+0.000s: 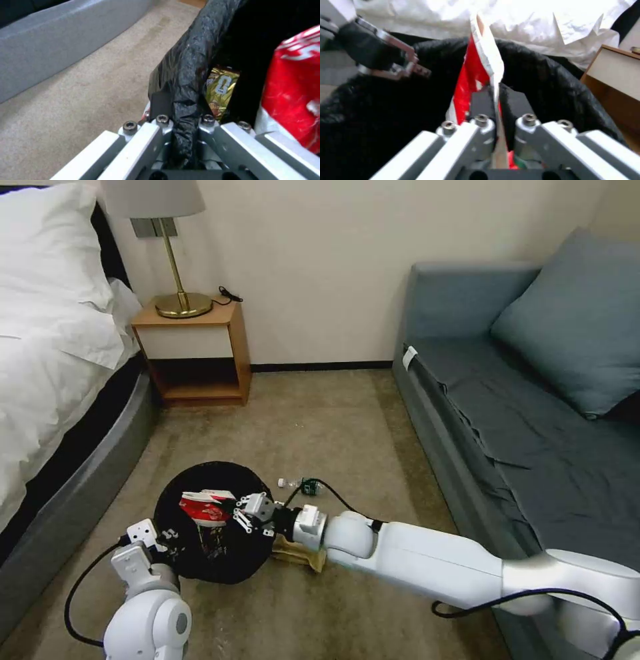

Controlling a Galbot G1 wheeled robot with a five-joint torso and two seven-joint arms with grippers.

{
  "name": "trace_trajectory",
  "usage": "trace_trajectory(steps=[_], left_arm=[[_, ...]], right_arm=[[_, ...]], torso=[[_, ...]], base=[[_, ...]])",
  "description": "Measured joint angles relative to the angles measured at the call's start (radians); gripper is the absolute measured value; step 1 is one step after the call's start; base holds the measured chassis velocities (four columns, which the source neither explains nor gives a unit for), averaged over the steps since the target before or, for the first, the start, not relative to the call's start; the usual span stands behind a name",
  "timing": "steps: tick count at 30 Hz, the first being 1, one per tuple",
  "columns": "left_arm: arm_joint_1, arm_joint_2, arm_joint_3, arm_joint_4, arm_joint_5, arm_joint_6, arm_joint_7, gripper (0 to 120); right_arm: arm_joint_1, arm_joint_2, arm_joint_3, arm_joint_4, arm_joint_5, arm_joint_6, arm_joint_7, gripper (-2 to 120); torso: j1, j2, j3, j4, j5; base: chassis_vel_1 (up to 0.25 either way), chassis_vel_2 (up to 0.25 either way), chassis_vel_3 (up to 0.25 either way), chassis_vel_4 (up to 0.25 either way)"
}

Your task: Pick up the trash bin, then pick up the garbage on the floor and place it into the trash bin.

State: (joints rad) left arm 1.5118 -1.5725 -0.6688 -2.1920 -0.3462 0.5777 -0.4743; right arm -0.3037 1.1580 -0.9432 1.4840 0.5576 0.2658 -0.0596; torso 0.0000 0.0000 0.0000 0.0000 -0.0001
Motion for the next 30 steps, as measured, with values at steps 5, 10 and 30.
trace_trajectory(steps=[5, 10, 30], left_arm=[[0.001, 0.000, -0.004, -0.005, -0.002, 0.000, 0.000, 2], [0.000, 0.002, -0.009, -0.009, -0.003, 0.000, 0.000, 2], [-0.008, 0.015, -0.048, 0.008, -0.008, -0.009, 0.000, 2]], right_arm=[[0.015, -0.003, -0.011, 0.001, -0.005, -0.004, 0.017, 26], [0.029, -0.011, -0.010, 0.010, -0.005, -0.008, 0.029, 43], [0.064, -0.251, 0.223, -0.001, -0.028, -0.211, 0.059, 100]], torso=[[0.000, 0.000, 0.000, 0.0000, 0.0000], [0.000, 0.000, 0.000, 0.0000, 0.0000], [0.000, 0.000, 0.000, -0.0003, 0.0004]], base=[[0.000, 0.000, 0.000, 0.000], [0.000, 0.000, 0.000, 0.000], [0.000, 0.000, 0.000, 0.000]])
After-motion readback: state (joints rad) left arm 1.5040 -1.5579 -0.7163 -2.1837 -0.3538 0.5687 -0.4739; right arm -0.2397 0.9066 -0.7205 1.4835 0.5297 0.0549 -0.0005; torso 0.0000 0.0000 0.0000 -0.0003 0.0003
